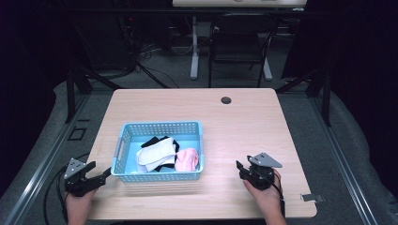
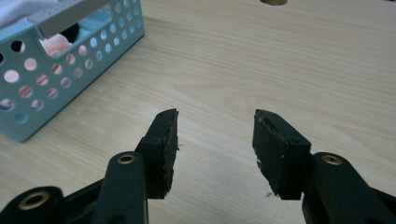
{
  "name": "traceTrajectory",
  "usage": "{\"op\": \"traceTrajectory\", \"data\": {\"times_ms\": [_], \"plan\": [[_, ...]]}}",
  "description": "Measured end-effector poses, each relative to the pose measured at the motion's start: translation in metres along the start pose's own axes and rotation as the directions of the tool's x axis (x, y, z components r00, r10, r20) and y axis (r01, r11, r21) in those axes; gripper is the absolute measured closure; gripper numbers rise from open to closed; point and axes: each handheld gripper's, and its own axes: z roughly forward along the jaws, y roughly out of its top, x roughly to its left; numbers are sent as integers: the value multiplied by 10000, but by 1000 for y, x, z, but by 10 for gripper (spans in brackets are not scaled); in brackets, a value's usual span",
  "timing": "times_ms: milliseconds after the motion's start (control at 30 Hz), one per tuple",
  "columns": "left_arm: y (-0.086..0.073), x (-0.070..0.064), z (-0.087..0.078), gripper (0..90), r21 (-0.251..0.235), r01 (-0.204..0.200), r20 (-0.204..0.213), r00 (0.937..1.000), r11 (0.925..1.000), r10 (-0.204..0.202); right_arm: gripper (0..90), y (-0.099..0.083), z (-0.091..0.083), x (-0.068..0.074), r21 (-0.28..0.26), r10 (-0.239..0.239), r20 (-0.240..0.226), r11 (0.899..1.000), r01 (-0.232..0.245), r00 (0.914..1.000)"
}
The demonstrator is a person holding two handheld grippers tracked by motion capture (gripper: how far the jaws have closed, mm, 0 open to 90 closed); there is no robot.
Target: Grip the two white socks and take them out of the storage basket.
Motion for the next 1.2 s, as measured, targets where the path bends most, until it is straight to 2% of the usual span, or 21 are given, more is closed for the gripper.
{"op": "traceTrajectory", "data": {"times_ms": [100,167,300,500,733,867,1000,1100,1133,1200], "plan": [[1,-1,0,223,61,-36,56,10000,10000,36,523,-1,-2,-5,-139,623,-353,9979,-628,9974],[1,-2,1,224,49,-112,49,9999,9999,112,523,-2,-4,-7,-236,774,-230,9967,-779,9967],[1,0,0,224,75,-46,18,10000,10000,46,523,0,-6,-10,-315,894,-67,9955,-896,9960],[1,-1,1,224,66,-40,43,10000,10000,40,521,0,-8,-12,-432,1138,-80,9925,-1141,9935],[1,-3,1,223,25,-110,23,9999,9999,110,511,1,-7,-13,-321,1208,-81,9921,-1210,9926],[0,-1,-3,223,37,4,-37,10000,10000,-4,491,3,-7,-9,-312,982,0,9947,-981,9952],[-1,-1,-4,223,7,4,-75,10000,10000,-4,472,7,-9,-5,-246,1206,-126,9924,-1209,9926],[-2,0,-5,220,-62,45,-107,9999,10000,-46,444,12,-12,-1,-205,1330,68,9909,-1329,9911],[-2,0,-5,221,-53,34,-107,9999,10000,-34,406,21,-15,4,-347,1608,-180,9863,-1613,9868],[-1,0,-5,220,-112,74,-106,9999,9999,-75,397,28,-15,8,-272,1593,-431,9867,-1606,9863]]}}
